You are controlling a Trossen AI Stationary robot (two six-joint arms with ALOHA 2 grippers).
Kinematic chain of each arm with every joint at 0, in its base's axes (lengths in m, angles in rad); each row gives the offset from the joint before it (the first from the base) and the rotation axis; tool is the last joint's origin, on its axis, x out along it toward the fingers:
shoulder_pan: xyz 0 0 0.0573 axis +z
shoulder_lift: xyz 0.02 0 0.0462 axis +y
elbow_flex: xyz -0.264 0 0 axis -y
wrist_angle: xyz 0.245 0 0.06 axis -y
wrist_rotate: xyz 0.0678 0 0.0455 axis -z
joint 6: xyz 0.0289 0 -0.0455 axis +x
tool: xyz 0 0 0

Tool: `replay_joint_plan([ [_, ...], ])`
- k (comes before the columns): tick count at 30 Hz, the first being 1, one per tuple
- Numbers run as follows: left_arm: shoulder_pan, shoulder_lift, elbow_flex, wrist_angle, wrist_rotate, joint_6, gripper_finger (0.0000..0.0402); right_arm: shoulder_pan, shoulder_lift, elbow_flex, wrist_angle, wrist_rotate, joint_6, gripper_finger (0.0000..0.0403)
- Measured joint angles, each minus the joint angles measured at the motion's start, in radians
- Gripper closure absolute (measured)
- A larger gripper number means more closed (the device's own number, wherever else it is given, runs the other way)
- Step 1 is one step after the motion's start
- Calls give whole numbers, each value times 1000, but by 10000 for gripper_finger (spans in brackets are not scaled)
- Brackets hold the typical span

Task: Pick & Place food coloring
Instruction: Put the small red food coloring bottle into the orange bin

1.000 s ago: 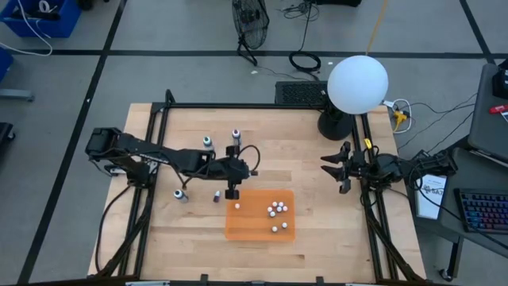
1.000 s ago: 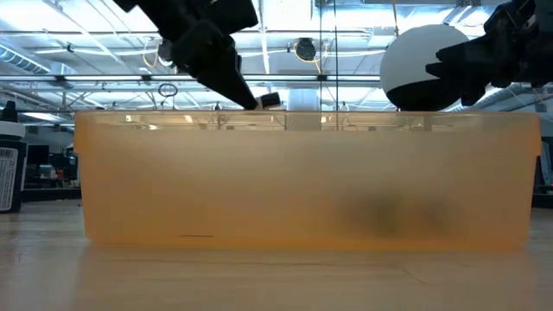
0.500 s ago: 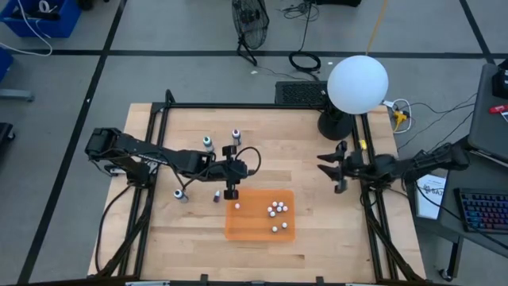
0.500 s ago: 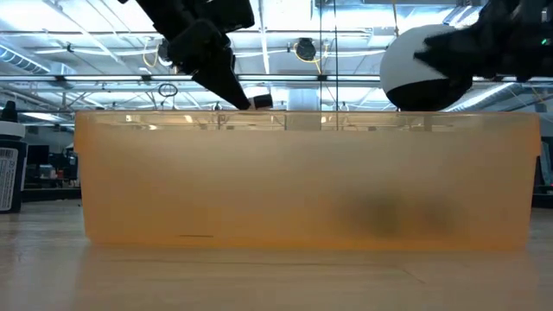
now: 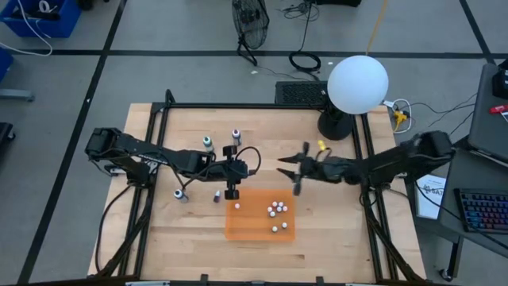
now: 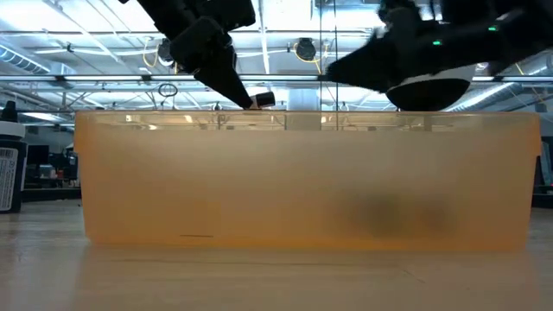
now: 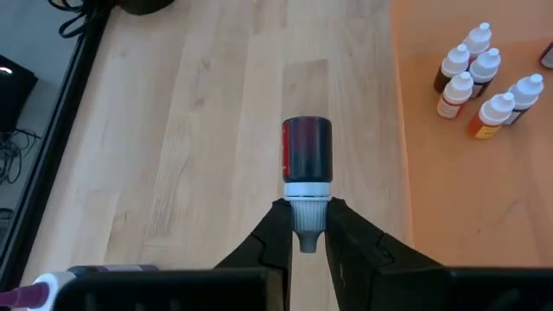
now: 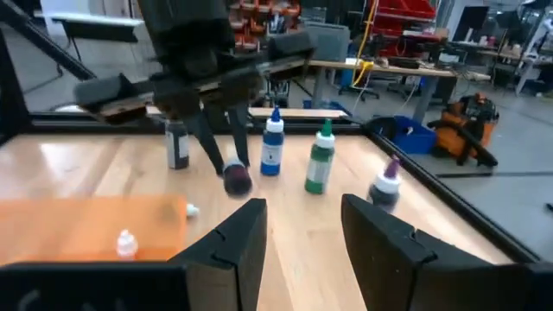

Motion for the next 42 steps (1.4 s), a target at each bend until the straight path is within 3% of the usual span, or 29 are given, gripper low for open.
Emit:
replay_joint_plan([
  [4, 0, 0, 0, -4, 4, 3, 351, -22, 160, 105, -16, -14, -21, 258],
  [10, 0, 0, 0, -30, 6, 4, 351, -40, 279, 200, -11, -150, -16, 221],
  [16, 0, 0, 0, -49, 4, 4, 351, -39, 300, 222, -10, -150, -13, 169],
  [20, 0, 0, 0, -50, 4, 4, 351, -39, 299, 222, -21, -150, 27, 155],
  [30, 0, 0, 0, -47, 6, 3, 351, -40, 299, 222, -22, -152, 41, 162],
  [35, 0, 0, 0, -46, 7, 2, 351, -54, 299, 222, 6, -219, 56, 161],
  [42, 0, 0, 0, -46, 8, 3, 351, -62, 319, 227, 43, -226, 57, 167],
])
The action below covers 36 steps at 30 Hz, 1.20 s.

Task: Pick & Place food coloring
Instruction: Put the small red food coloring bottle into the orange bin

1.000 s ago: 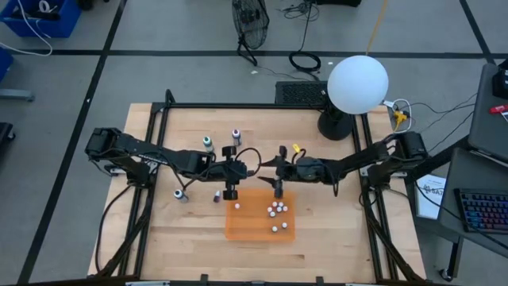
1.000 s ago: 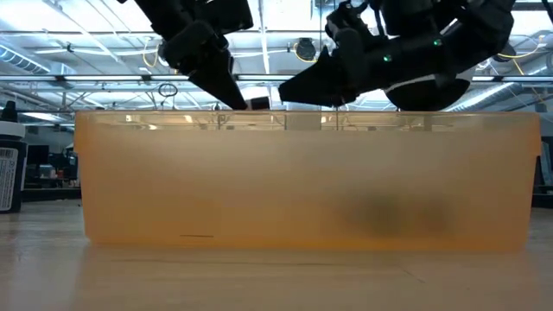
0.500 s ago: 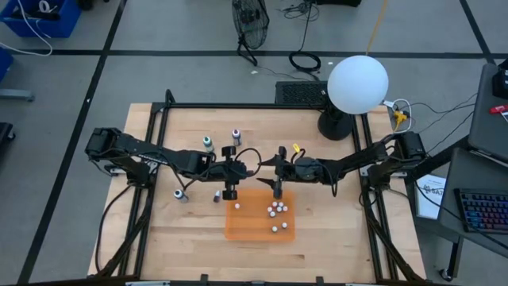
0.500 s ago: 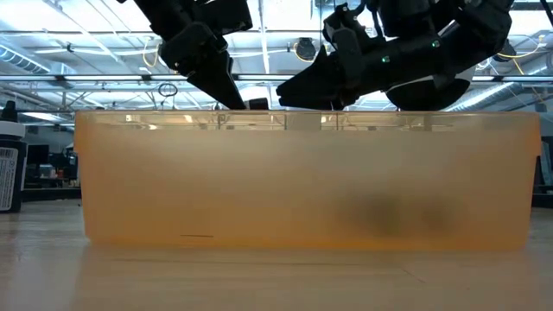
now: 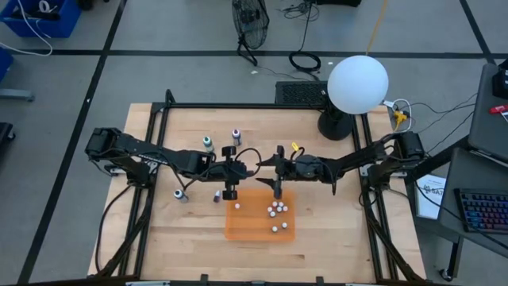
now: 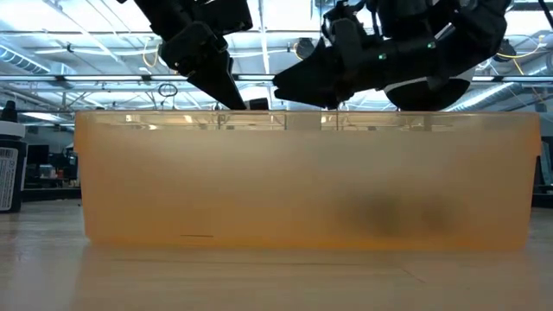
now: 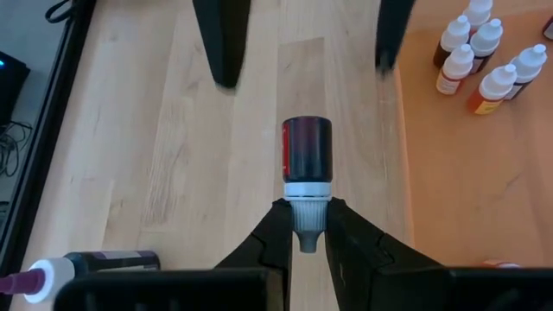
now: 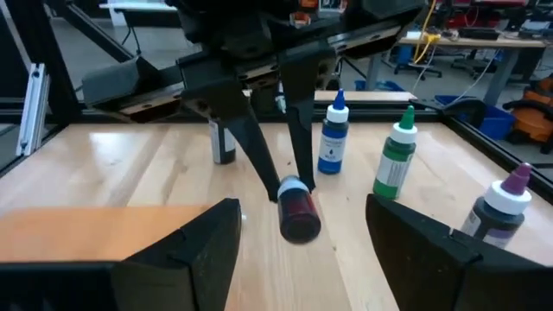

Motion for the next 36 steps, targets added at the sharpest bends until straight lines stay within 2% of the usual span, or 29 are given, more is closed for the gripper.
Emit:
replay_joint_plan([
  [8, 0, 0, 0, -2, 1, -3, 351, -10, 137, 96, 8, -2, -25, 168],
  [19, 0, 1, -1, -24, 3, -6, 351, -9, 135, 102, -49, -1, -45, 182],
  [36, 0, 1, -1, -25, 3, -7, 351, -9, 135, 102, -19, -2, -64, 223],
])
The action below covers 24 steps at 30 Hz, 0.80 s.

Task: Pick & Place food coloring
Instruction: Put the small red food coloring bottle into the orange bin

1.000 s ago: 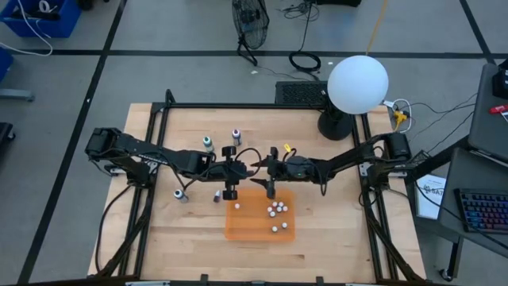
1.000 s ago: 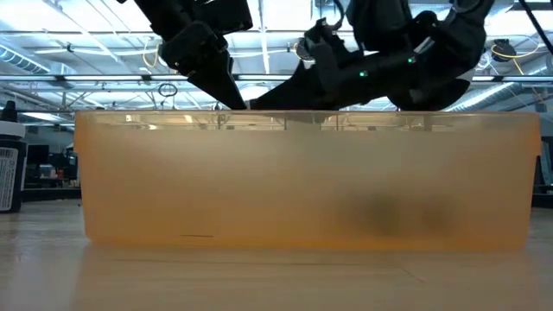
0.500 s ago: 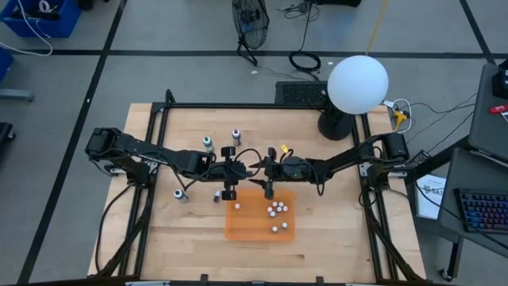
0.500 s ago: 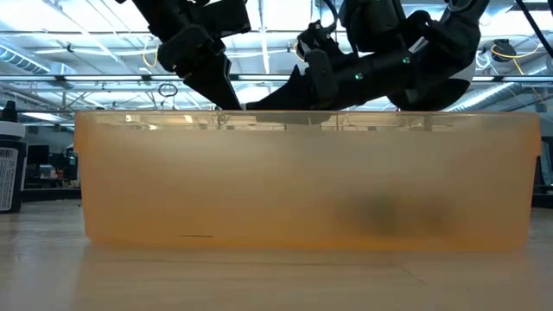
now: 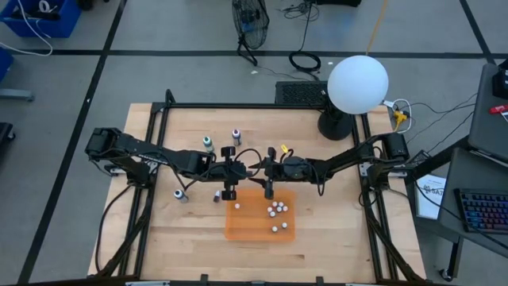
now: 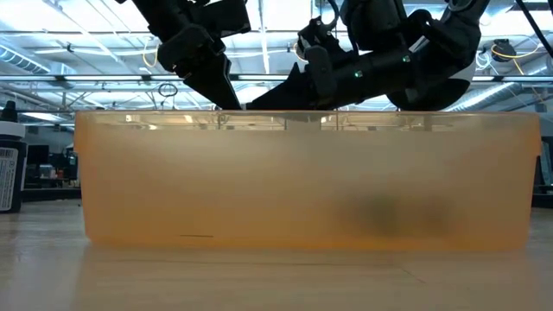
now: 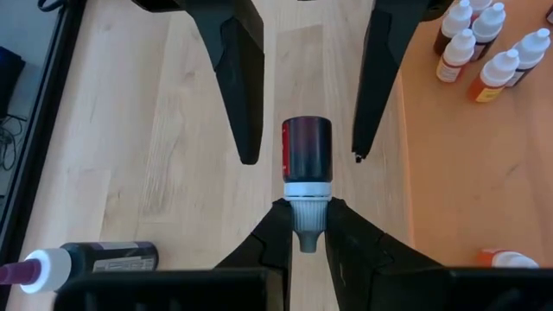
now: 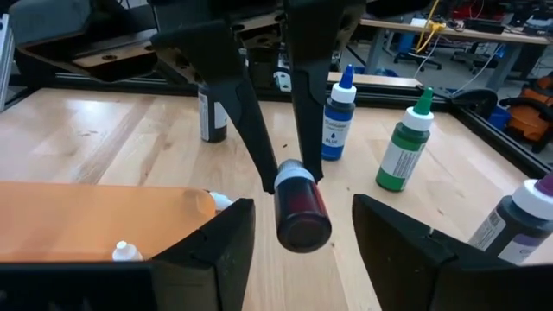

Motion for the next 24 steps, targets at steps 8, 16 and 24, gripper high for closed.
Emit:
replay_joint_plan([
  [8, 0, 0, 0, 0, 0, 0, 351, -3, 0, 0, 2, 0, -10, 282],
  [16, 0, 0, 0, 0, -4, -1, 351, -14, -1, 0, -10, -9, -20, 360],
  [24, 0, -19, 2, 33, -12, 0, 271, -15, 0, -2, -39, 4, -38, 360],
])
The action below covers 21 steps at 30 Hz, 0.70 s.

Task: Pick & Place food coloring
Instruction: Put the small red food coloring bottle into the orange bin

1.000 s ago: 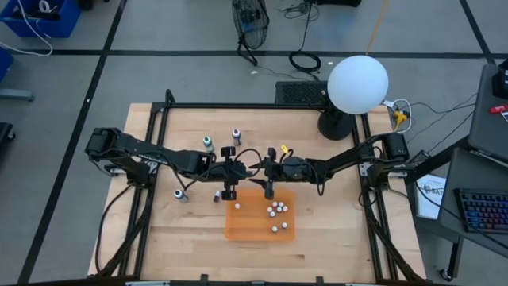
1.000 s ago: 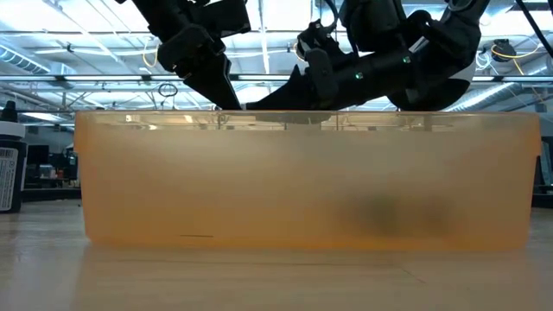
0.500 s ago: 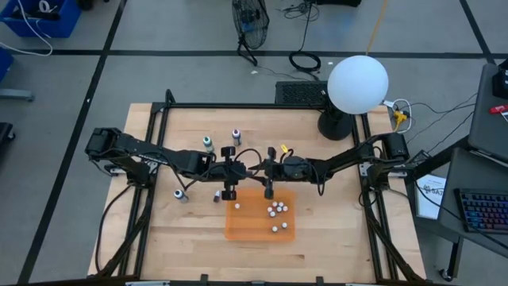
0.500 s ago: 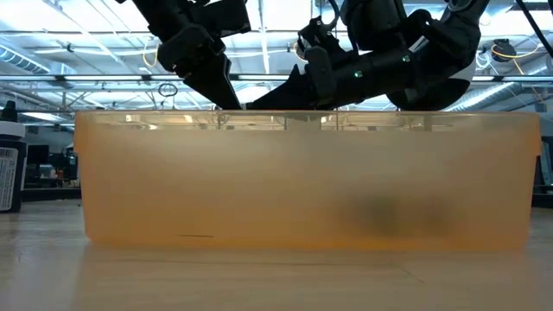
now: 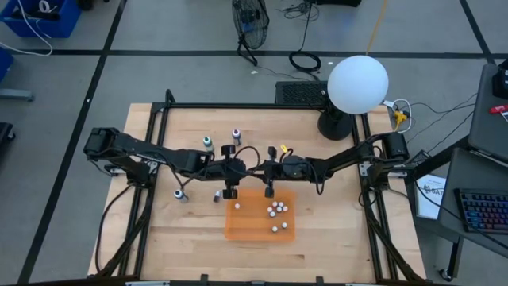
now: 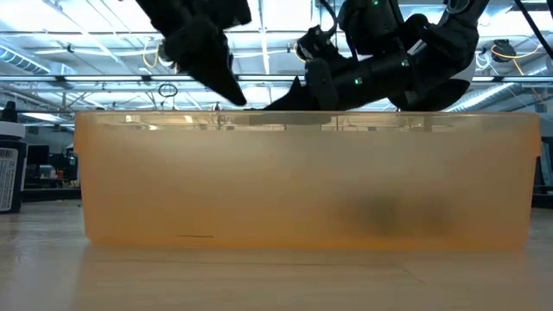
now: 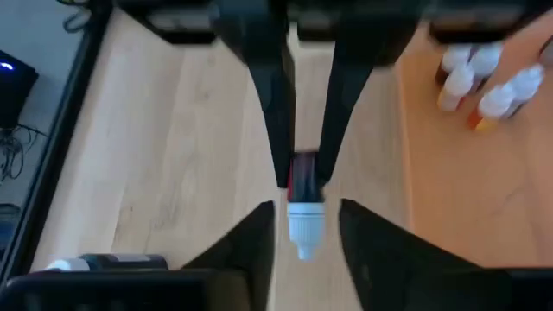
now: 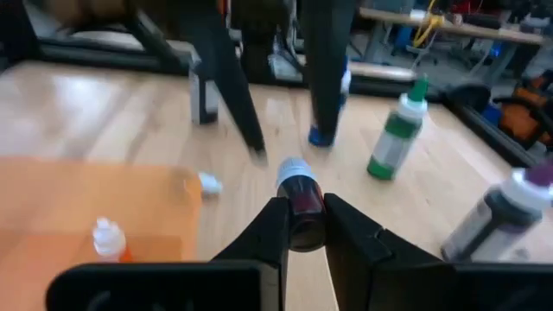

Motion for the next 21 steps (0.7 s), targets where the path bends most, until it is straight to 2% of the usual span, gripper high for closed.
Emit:
replay_joint_plan([
  [4, 0, -35, -2, -10, 2, -25, 223, 0, 0, 0, -4, 14, 0, 360],
  [7, -3, -71, 1, 19, -21, -21, 203, -1, 0, -13, 40, 54, -3, 360],
  [13, -7, -145, -3, 54, -109, 13, 194, -28, 0, -141, 432, 53, 40, 360],
  [17, -4, -174, -17, 177, -119, 75, 193, -55, 2, -219, 687, 21, 63, 360],
  [18, 0, -172, -22, 250, -109, 96, 193, -58, 3, -229, 734, 7, 54, 360],
  [21, 13, -170, -71, 420, -72, 167, 193, -55, 1, -226, 776, -27, 16, 360],
])
